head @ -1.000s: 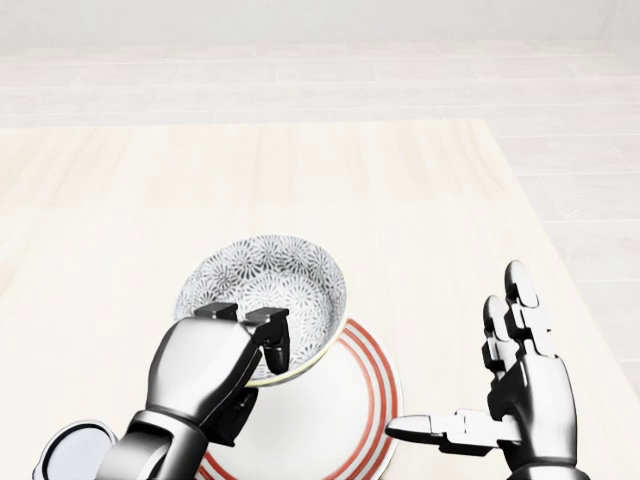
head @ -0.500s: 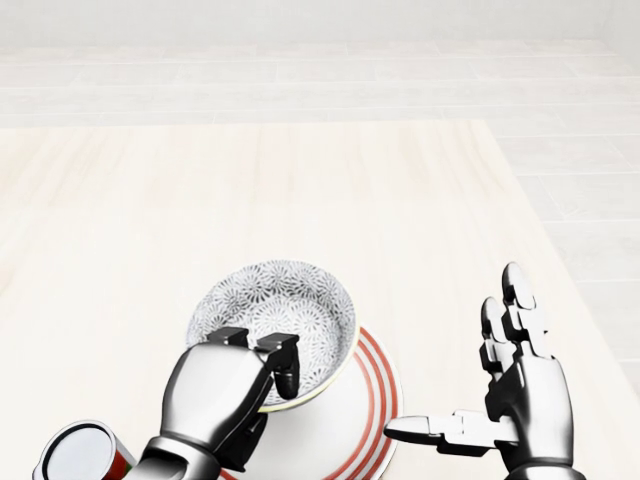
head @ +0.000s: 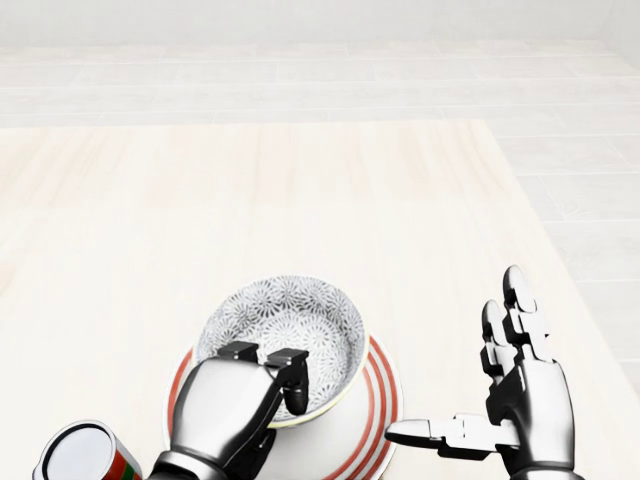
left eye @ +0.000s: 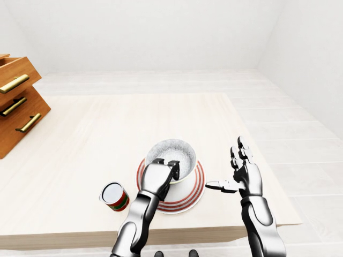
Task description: Put the bowl on the plate.
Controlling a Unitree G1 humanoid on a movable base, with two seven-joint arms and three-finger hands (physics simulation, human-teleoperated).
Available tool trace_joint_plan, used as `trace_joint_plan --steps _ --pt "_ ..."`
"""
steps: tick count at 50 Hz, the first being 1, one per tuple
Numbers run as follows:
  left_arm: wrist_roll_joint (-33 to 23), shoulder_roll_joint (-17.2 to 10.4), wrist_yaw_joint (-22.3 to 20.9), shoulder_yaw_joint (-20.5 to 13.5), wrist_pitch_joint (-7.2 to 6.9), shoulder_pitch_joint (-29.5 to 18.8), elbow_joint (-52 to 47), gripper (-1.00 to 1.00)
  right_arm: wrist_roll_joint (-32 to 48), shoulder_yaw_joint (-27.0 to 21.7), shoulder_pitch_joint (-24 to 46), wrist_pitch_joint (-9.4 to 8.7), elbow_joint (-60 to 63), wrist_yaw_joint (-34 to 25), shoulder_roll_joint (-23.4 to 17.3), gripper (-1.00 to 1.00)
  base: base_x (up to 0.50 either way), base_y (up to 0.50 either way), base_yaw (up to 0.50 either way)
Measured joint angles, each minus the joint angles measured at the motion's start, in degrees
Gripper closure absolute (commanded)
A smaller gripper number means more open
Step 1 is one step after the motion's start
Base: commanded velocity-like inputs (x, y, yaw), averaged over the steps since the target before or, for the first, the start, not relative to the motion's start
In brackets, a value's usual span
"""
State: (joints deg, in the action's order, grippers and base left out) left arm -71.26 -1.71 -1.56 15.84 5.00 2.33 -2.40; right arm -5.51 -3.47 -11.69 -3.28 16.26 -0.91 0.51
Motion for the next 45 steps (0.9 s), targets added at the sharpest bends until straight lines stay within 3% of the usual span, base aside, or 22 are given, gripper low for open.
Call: trace_joint_plan --steps 39,45 --pt "0.3 -0.48 0.06 1.31 0.0 1.95 -0.71 1.0 0.01 0.27 0.69 -0.16 -0.54 -0.07 -0.04 -1.0 0.0 0.0 0.0" --pt "0.23 -0.54 0.15 1.36 0.0 2.16 -0.57 0.84 0.01 0.34 0.6 -0.02 -0.61 -0.04 -0.01 -1.0 0.0 0.0 0.0"
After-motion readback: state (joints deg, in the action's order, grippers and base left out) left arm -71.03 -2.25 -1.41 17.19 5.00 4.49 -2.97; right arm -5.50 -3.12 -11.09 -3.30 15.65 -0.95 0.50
